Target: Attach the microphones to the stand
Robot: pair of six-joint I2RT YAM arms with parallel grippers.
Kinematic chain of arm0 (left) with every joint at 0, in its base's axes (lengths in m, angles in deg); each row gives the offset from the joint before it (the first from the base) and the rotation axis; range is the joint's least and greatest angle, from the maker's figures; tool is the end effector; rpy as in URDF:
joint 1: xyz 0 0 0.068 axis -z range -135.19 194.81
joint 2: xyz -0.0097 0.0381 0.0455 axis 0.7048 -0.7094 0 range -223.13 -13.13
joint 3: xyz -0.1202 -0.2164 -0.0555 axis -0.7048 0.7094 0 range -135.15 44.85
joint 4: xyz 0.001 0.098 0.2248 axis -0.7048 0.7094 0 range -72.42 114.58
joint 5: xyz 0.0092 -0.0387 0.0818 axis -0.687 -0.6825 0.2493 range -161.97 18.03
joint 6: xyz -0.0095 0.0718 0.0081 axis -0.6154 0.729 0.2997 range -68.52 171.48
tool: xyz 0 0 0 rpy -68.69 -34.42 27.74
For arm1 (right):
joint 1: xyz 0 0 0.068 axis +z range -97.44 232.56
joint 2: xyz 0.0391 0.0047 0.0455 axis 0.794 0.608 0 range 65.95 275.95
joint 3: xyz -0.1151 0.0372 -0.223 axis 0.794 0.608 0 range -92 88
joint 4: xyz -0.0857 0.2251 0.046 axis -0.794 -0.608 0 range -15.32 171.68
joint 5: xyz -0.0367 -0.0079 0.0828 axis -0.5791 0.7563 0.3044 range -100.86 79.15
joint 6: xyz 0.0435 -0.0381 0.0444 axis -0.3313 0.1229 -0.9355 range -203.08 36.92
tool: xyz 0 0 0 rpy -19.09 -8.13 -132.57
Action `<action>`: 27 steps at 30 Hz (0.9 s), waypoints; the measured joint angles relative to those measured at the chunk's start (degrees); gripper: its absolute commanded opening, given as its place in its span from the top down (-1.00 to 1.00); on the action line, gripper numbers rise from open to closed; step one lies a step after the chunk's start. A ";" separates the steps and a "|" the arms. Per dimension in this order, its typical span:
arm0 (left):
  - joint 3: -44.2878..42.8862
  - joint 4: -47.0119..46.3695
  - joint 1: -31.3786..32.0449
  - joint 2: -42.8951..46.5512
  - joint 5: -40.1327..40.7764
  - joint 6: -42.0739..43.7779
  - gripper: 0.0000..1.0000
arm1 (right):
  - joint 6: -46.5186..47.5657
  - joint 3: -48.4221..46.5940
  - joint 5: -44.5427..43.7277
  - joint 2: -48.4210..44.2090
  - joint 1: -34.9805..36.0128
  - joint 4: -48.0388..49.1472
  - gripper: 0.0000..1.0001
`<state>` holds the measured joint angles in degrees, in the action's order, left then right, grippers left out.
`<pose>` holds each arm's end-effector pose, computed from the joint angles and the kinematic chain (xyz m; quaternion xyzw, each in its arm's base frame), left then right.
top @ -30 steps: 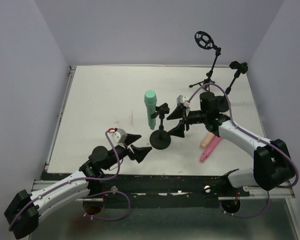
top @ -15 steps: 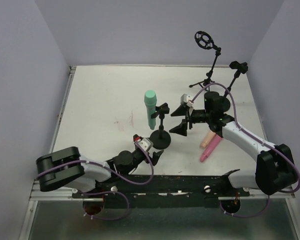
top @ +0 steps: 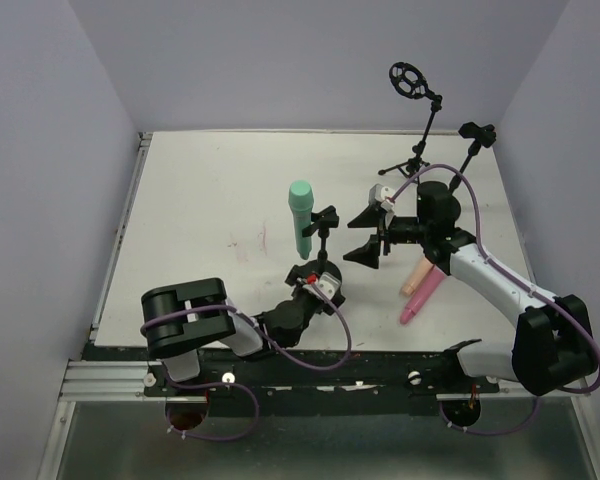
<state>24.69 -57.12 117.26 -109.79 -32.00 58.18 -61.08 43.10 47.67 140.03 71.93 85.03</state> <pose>0.1216 -0.2554 0.1450 0.2466 0.6717 -0.1489 0.6825 0.2434 0.1404 0.2438 -0.5040 0.5997 0.4034 0.4728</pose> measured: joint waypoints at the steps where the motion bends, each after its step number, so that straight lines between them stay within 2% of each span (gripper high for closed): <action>1: -0.46 -0.13 0.00 -0.66 0.57 0.17 -0.64 | -0.04 0.00 0.00 0.00 -0.04 0.00 -0.87; 6: -3.02 -0.17 -0.07 -3.15 3.43 1.16 -0.56 | -0.17 0.00 0.00 0.00 -0.39 0.00 -0.87; 13: -7.30 -0.52 -1.25 -3.98 6.73 2.69 -0.26 | -0.57 0.00 0.02 0.00 -1.07 0.00 -0.87; 15: -8.26 -0.61 -1.51 -4.63 7.19 2.97 -0.06 | -0.59 0.00 0.02 0.00 -1.20 0.00 -0.87; 20: -8.50 -0.85 -1.95 -4.90 8.31 3.41 0.60 | -0.96 0.00 0.04 -0.17 -1.81 0.00 -0.86; 23: -8.46 -1.42 -1.97 -4.68 8.02 2.75 0.85 | -0.98 0.00 0.07 -0.26 -2.01 0.00 -0.87; 27: -6.75 -1.20 -2.56 -3.08 6.34 2.49 1.00 | -1.01 0.00 0.07 -0.26 -2.23 0.00 -0.87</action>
<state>17.93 -58.32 114.70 -112.88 -25.67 60.67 -62.09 43.10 47.73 139.77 69.70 85.03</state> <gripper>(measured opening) 0.385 0.933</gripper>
